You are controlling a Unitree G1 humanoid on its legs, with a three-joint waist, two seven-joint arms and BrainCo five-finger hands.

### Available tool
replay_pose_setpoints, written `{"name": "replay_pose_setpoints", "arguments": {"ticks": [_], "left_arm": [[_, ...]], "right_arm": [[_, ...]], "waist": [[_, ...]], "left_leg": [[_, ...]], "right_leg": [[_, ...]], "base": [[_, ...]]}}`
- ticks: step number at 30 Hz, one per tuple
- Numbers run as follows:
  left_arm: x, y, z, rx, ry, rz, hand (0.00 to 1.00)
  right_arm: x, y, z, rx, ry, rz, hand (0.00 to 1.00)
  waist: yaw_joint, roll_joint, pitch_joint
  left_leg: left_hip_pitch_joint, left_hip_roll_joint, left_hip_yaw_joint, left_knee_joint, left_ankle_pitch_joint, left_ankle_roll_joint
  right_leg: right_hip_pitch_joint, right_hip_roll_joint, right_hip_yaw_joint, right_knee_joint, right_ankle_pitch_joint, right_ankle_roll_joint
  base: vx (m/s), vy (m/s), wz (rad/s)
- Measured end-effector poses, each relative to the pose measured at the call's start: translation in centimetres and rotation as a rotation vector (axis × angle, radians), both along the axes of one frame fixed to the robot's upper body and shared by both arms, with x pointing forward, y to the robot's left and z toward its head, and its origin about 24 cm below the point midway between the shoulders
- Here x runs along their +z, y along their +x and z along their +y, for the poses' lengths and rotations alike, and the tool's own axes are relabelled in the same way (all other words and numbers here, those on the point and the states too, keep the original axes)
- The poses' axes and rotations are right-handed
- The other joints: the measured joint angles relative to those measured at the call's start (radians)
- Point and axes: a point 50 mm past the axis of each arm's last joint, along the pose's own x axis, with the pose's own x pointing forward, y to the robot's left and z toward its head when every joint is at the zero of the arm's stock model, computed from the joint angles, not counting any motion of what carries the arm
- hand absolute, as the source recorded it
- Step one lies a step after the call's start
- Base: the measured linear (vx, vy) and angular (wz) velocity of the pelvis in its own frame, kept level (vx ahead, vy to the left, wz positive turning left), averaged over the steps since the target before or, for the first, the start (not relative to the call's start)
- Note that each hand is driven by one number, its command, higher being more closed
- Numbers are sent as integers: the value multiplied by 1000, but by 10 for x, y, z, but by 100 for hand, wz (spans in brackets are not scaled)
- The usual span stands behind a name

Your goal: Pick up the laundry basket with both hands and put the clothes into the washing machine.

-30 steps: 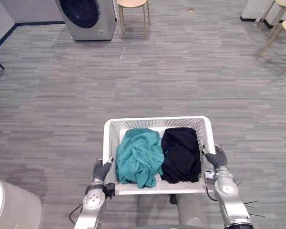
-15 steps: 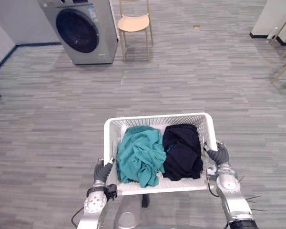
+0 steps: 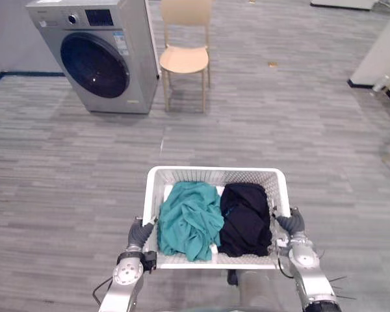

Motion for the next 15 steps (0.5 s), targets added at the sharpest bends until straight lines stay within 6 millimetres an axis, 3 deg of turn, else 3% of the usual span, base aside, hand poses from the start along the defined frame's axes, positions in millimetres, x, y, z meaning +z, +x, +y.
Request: {"name": "replay_pose_setpoints", "arguments": {"ticks": [1, 2, 3, 4, 5, 6, 7, 10, 11, 12, 13, 14, 15], "left_arm": [[1, 2, 0, 7, -3, -8, 100], [0, 2, 0, 16, -7, -5, 100], [-3, -2, 0, 35, -14, 11, 100], [-4, -5, 0, 39, -18, 14, 100], [-2, -5, 1, 41, -18, 4, 100], [2, -6, 4, 52, -16, -19, 100], [5, -8, 4, 57, -17, -40, 100], [7, -6, 5, 63, -21, -58, 100], [7, -7, 3, 68, -28, -58, 100], [9, -6, 1, 70, -40, -65, 100], [9, -6, 0, 66, -39, -66, 100], [9, -7, 0, 62, -35, -61, 100], [9, -5, 1, 54, -26, -53, 100]], "right_arm": [[2, 2, 0, 0, 1, -9, 100], [2, 3, 1, 4, 2, -11, 100], [5, 2, 2, 9, -2, -14, 100], [9, -2, 2, 2, -4, -34, 100], [12, -2, 3, 4, -3, -48, 100], [18, 1, 6, 12, 1, -76, 100], [22, 4, 6, 13, 10, -98, 100], [26, 9, 6, 18, 8, -116, 100], [26, 12, 5, 20, 4, -112, 100], [23, 11, 3, 19, -2, -98, 100], [20, 11, 2, 13, -4, -85, 100], [17, 9, 2, 5, -1, -71, 100], [13, 8, 3, -8, 5, -58, 100]], "waist": [[2, 27, 6], [6, 36, 12], [28, 49, 20], [41, 54, 28], [47, 47, 33], [63, 26, 47], [89, 10, 55], [103, -6, 65], [102, -9, 67], [104, -4, 65], [110, 2, 61], [121, 2, 55], [117, -41, 46]], "left_leg": [[-87, 53, 8, 224, 73, -52], [-134, 75, 11, 343, 163, -63], [-221, 125, 24, 567, 385, -83], [-324, 183, 44, 796, 342, -73], [-374, 194, 57, 878, 308, -54], [-464, 203, 89, 948, 252, -6], [-571, 198, 123, 907, 186, 12], [-697, 153, 139, 652, 139, 18], [-726, 113, 137, 417, 152, -3], [-727, 90, 141, 146, 201, -65], [-728, 88, 154, 39, 299, -57], [-715, 75, 174, 41, 359, -32], [-726, 28, 195, 88, 340, 33]], "right_leg": [[18, 38, -14, 40, -62, -20], [46, 57, -14, 43, -88, -24], [135, 95, 3, 11, -128, -32], [234, 122, 13, -41, -154, -40], [283, 131, 28, -66, -165, -46], [381, 132, 66, -125, -188, -46], [484, 125, 110, -215, -196, -45], [577, 89, 140, -288, -224, -5], [620, 59, 147, -312, -248, 24], [667, 38, 146, -344, -271, 50], [705, 28, 149, -364, -294, 74], [724, 18, 153, -369, -306, 87], [753, -38, 137, -375, -316, 110]], "base": [[810, -243, -15], [786, -229, -40], [890, -183, -47], [728, -129, -48], [805, -90, -42], [633, -27, -62], [746, -7, -68], [508, 128, -33], [567, 229, -16], [715, 312, -16], [640, 288, -15], [705, 315, 6], [765, 324, 29]]}}
